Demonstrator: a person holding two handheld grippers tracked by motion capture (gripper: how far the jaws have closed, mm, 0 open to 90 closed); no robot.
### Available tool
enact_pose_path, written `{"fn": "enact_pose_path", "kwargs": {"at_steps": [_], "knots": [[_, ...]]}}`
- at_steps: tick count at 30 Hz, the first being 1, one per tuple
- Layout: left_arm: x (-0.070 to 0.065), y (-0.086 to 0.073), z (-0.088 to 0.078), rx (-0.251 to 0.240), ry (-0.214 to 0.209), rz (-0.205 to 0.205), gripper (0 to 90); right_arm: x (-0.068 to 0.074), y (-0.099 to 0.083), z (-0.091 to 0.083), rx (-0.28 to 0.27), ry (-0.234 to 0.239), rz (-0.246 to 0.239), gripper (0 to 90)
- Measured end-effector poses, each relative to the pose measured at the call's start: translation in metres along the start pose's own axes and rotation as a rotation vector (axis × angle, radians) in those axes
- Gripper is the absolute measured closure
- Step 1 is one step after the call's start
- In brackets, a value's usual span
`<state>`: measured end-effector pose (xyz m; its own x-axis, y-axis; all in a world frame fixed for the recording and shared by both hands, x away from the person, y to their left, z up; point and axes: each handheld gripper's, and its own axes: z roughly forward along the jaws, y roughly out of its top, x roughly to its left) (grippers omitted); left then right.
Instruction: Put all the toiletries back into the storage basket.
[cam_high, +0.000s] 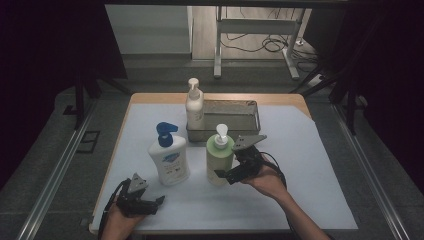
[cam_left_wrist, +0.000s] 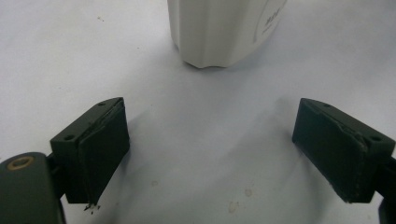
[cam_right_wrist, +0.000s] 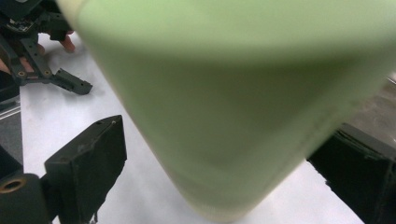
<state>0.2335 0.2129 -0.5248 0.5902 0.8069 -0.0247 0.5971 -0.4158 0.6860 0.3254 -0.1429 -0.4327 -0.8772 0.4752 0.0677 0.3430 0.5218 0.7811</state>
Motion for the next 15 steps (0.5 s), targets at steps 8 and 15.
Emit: {"fn": "enact_pose_path", "kwargs": {"at_steps": [8, 15], "knots": [[0.000, 0.000, 0.000, 0.000, 0.000, 0.000, 10.7, 0.001, 0.003, 0.008, 0.001, -0.023, -0.024, 5.3], [0.000, 0.000, 0.000, 0.000, 0.000, 0.000, 10.7, 0.002, 0.006, 0.011, 0.003, -0.045, -0.038, 9.8]]}}
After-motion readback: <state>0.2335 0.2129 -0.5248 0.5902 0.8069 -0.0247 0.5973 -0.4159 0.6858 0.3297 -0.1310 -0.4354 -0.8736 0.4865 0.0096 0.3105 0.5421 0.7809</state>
